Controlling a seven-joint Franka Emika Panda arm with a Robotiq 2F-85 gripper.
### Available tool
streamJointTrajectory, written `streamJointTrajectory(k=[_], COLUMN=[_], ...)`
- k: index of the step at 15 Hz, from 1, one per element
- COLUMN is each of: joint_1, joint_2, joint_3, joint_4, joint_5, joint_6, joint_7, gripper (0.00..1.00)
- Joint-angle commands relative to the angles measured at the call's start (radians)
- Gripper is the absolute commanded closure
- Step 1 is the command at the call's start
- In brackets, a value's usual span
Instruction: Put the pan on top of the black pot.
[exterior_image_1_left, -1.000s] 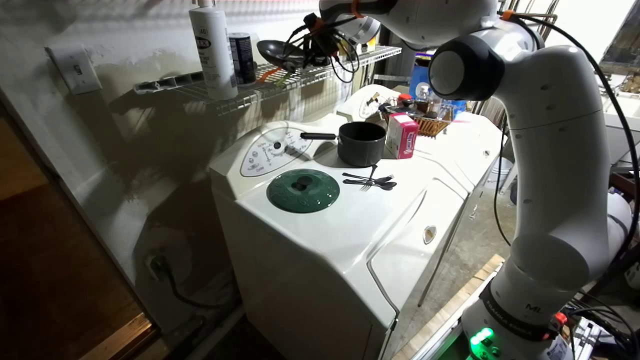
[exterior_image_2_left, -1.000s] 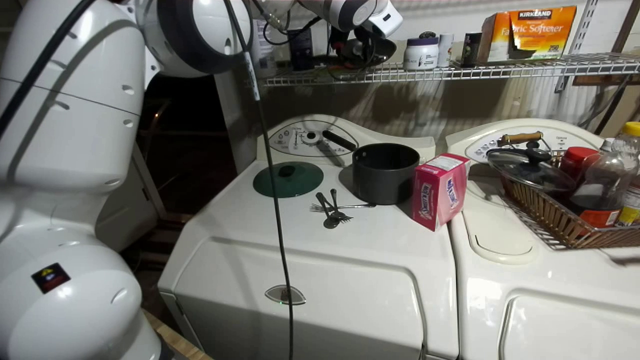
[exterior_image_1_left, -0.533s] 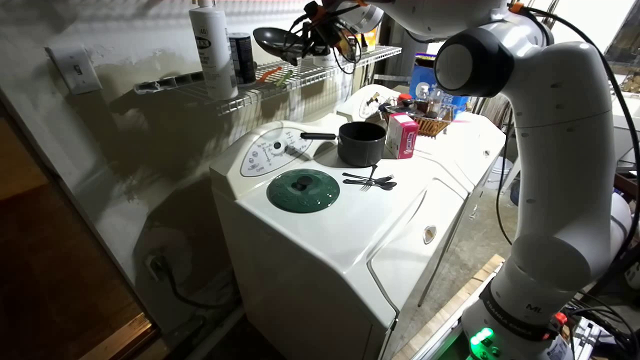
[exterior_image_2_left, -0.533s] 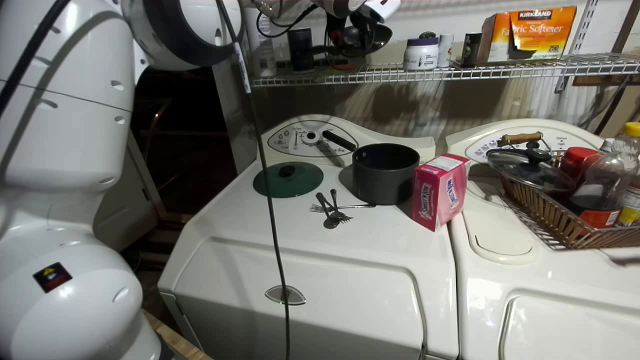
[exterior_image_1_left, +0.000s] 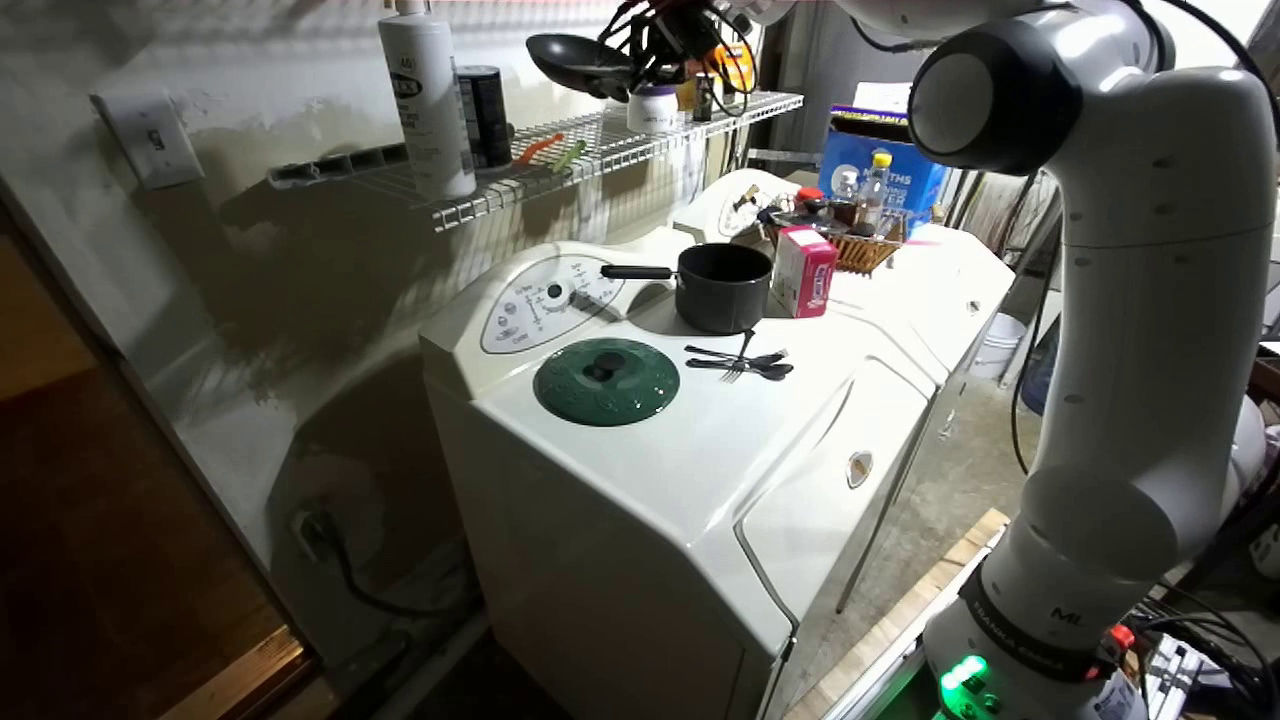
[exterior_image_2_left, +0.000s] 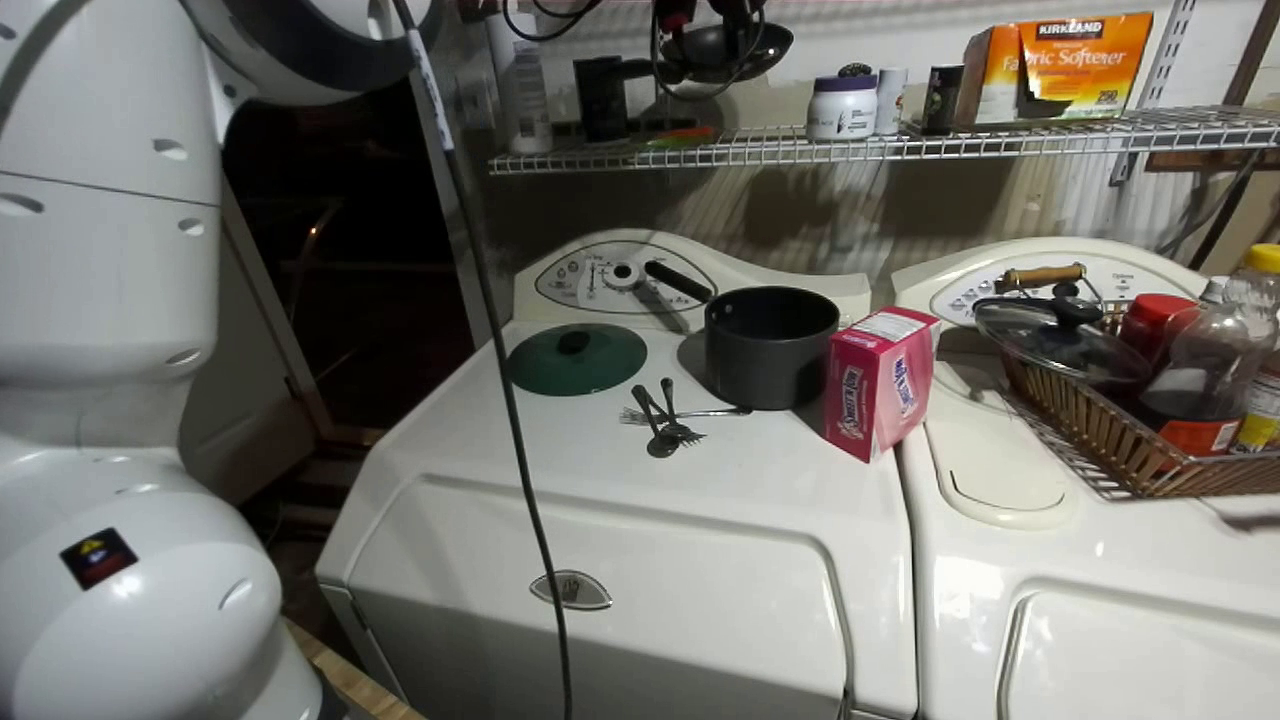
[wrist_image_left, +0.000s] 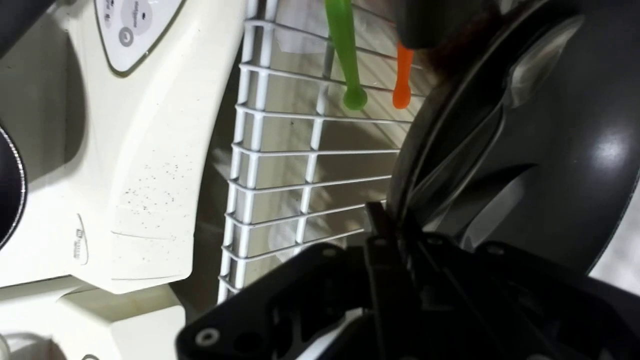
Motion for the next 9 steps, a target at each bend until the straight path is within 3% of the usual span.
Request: streamJointTrajectory(k=[1, 5, 9], joint_1=[-0.02, -0.041, -0.036], joint_2=[-0.109, -0.186, -0.296], joint_3=[-0.009, -0.029, -0.057], joint_4=[-0.084, -0.156, -0.305], joint_5=[0.002, -0.012, -0.042], joint_6=[-0.081, -0.197, -0.167], joint_7=[-0.03, -0.064, -0.101], gripper=[0.98, 0.98, 0.98])
